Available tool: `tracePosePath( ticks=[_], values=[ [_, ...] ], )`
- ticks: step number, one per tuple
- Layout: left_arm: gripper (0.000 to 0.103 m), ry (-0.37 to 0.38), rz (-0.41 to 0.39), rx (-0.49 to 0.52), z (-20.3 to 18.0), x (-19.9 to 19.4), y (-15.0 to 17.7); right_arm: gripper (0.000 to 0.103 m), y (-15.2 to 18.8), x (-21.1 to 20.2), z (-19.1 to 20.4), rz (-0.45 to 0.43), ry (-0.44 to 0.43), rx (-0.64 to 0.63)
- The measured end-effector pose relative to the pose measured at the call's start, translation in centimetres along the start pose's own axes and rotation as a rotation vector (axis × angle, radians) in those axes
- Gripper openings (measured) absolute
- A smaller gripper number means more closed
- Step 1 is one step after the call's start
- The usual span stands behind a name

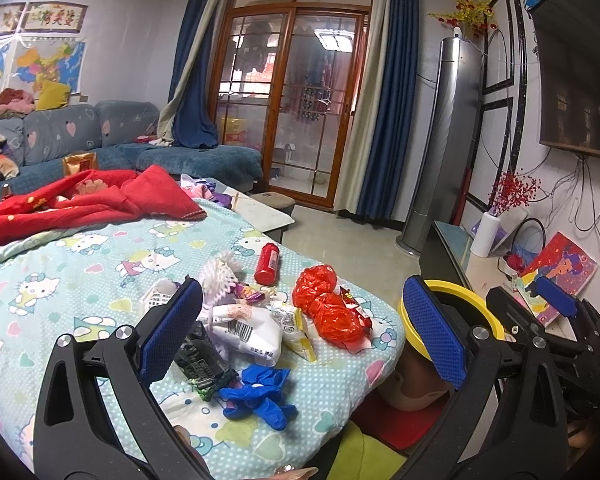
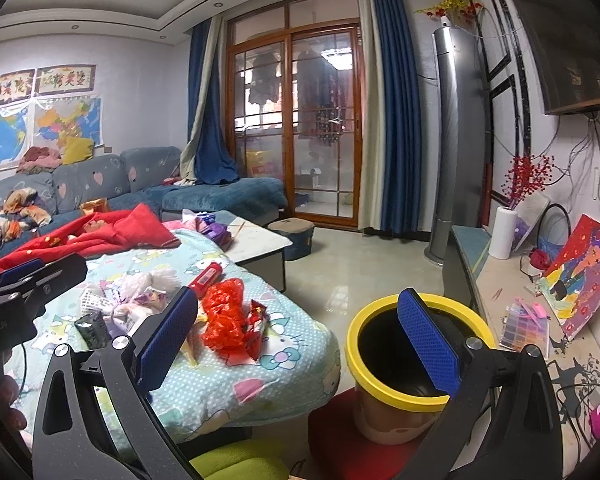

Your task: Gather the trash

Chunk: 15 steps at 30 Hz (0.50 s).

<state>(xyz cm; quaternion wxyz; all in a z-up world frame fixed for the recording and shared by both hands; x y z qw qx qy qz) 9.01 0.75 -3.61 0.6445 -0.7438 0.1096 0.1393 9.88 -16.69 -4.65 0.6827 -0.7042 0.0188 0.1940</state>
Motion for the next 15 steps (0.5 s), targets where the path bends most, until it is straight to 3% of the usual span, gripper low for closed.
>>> tracePosePath(
  ticks=[15],
  values=[
    [0.092,-0.075,-0.008,-0.076,4.7,0.6,-0.3,0.097,0.9,1.2,4.5,0.042,-0.133,-0.086]
  ],
)
Point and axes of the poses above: each gripper's, at about its wrist camera, not at the fingertips, and x roughly the way its jaws point, z to its left, y to its underside, the point moved 10 cm from there along x, roughly the way its jaws point
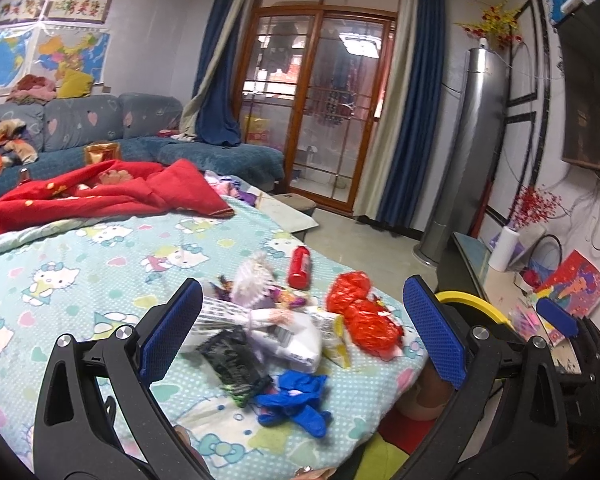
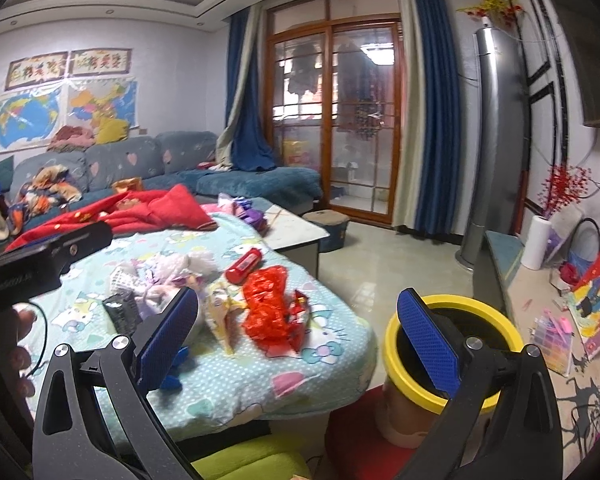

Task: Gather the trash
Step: 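Grasp the blue gloves with the right tool while the left tool grasps the white plastic bag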

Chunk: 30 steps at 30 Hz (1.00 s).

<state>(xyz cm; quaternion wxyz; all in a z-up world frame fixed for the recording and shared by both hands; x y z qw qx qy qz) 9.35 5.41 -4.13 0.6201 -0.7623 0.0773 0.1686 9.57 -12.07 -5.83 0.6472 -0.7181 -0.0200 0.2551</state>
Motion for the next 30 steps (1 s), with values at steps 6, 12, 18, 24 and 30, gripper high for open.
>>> tracePosePath(
  ticks=[6,12,18,24,30],
  values=[
    [0.092,-0.059,0.001,-0.06,3.7,0.5,-0.3,0.097,0.8,1.8,4.1,0.057,-0.12,-0.072],
    [0.092,-0.115,0.01,-0.119,7.6,1.3,-0.6,0.097,1.9,3.5,8.6,0.12,-0.239,-0.14],
    [0.092,-0.114,0.021,-0.16,10.6,2.5,-0.9,0.097,3.7,5.2,11.4,0.201,-0.31,-0.19],
    [0.092,-0.051,0.098,-0.21,12.3,5.7,-0.3,0.086,6.0,7.5,13.2,0.28,-0.36,-0.195],
    [0.092,0.04,0.226,-0.262,12.7,9.5,1.4,0.078,8.4,9.0,13.7,0.373,-0.384,-0.191]
  ],
)
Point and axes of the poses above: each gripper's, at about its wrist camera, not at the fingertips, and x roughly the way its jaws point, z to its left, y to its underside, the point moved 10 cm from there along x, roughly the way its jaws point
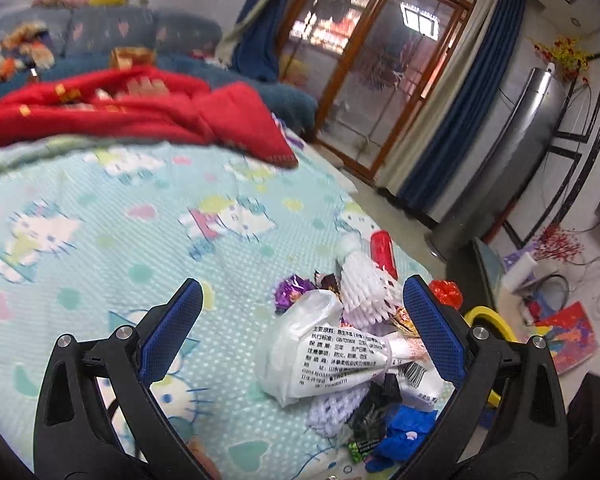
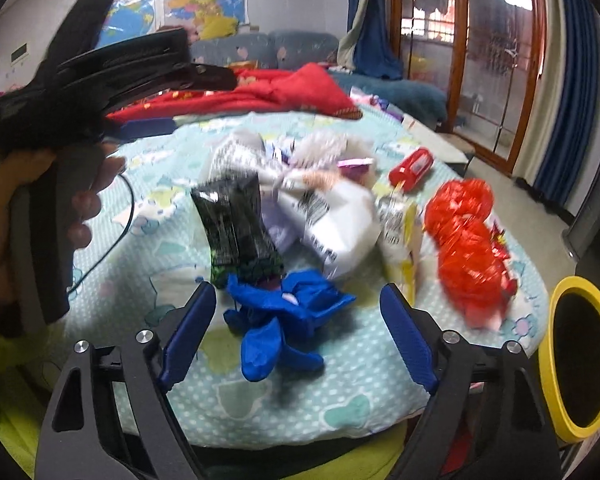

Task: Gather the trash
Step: 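Grasp the blue gloves with the right tool while the left tool grasps the white plastic bag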

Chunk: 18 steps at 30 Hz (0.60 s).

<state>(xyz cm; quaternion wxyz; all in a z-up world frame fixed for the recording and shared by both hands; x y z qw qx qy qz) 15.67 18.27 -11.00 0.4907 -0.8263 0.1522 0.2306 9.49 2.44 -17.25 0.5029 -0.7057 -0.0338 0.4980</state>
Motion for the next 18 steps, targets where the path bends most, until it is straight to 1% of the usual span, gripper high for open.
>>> tracePosePath(
  ticks=[3,6,8,9,11,12,14,15,17,18],
  values=[
    [0.092,0.031,0.049,-0.052,0.8,1.4,0.5,0.073,0.3,0.5,-0.2,0.019,-0.008,0.017],
    [0.092,0.069,0.056,-0.071,0.5,1.6,0.8,0.068,0.6,0.9,-0.3,0.03,-0.017,0.031],
    [0.092,0.089,0.074,-0.071,0.2,1.6,1.3,0.057,1.0,1.3,-0.3,0.051,-0.032,0.038],
    [0.092,0.1,0.082,-0.074,0.0,1.7,1.4,0.054,1.2,1.5,-0.2,0.059,-0.037,0.039],
    [0.092,0.122,0.105,-0.068,-0.6,1.8,2.0,0.042,1.6,1.6,0.2,0.076,-0.057,0.036],
    [0.092,0.12,0.112,-0.059,-0.7,1.9,2.1,0.039,1.6,1.6,0.2,0.079,-0.063,0.035],
    [0.092,0.106,0.128,-0.03,-1.2,2.1,2.6,0.03,1.7,1.6,0.4,0.078,-0.068,0.03],
    [0.092,0.097,0.131,-0.024,-1.1,2.2,2.6,0.029,1.7,1.5,0.4,0.076,-0.069,0.026],
    [0.081,0.09,0.136,-0.014,-1.3,2.2,2.7,0.026,1.8,1.1,0.3,0.071,-0.069,0.023],
    [0.078,0.083,0.143,-0.007,-1.2,2.4,2.8,0.025,1.7,0.9,0.3,0.07,-0.067,0.024]
  ],
)
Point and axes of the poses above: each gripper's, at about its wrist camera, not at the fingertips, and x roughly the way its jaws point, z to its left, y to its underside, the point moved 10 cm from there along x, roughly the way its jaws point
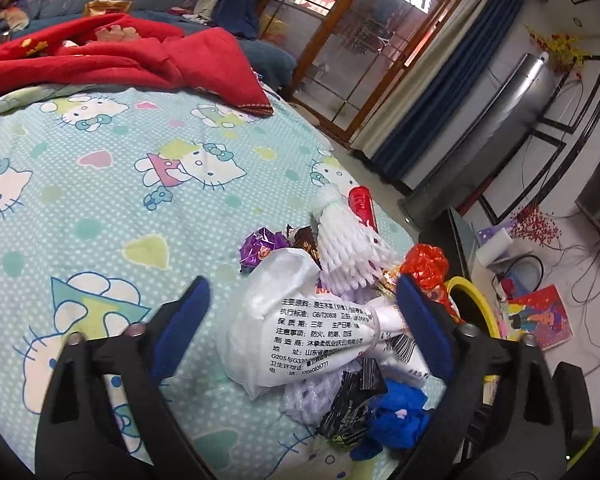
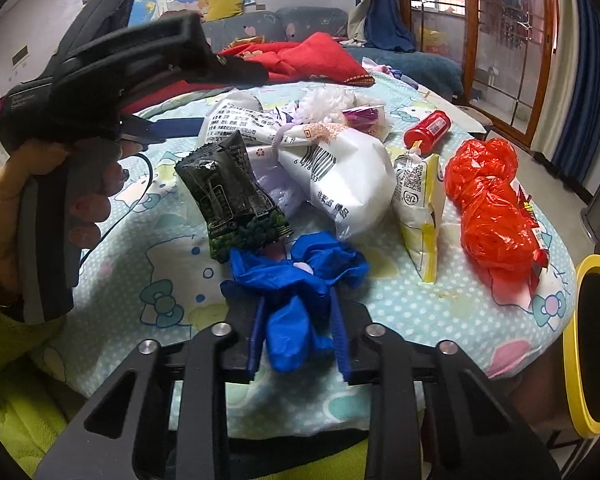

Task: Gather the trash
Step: 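Grasp the blue gloves with the right tool while the left tool grasps the white plastic bag, then carry the blue gloves and white bag to the yellow bin with both tools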

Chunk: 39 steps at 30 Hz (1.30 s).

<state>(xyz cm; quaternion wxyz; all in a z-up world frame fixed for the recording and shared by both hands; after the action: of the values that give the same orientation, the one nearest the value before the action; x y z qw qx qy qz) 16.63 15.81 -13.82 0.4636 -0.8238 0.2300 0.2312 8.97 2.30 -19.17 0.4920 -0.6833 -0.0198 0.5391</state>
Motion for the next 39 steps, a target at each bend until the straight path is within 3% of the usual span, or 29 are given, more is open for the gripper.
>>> tracePosePath(
  ticks=[6,9,14,27,31,35,39],
  values=[
    [0.057,-0.01,0.029,0.032,-0.3,0.0,0.5,0.023,-0.1,-0.5,-1.0,-0.01,0.016,0.0],
    [0.039,-0.008,0.021,0.036,-0.2,-0.3,0.4,0.021,-0.1,-0.8,-1.0,-0.011,0.021,-0.004],
    [0.027,0.009,0.009,0.048,-0.4,-1.0,0.2,0.015,0.0,-1.8,-1.0,-0.017,0.023,-0.008],
    [0.024,0.071,-0.172,0.063,-3.1,-6.8,-3.8,0.012,-1.5,-5.5,-2.0,-0.102,-0.001,0.021],
    [0.024,0.092,-0.168,0.082,-4.5,-6.8,-4.2,0.012,-1.9,-6.4,-2.6,-0.123,0.004,0.028],
    [0.024,0.098,-0.115,0.073,-5.1,-5.2,-3.5,0.012,-2.8,-7.9,-4.0,-0.156,0.036,0.059],
    [0.024,0.089,-0.087,0.041,-5.0,-3.9,-2.8,0.012,-3.7,-9.5,-3.2,-0.211,0.01,0.03]
  ],
)
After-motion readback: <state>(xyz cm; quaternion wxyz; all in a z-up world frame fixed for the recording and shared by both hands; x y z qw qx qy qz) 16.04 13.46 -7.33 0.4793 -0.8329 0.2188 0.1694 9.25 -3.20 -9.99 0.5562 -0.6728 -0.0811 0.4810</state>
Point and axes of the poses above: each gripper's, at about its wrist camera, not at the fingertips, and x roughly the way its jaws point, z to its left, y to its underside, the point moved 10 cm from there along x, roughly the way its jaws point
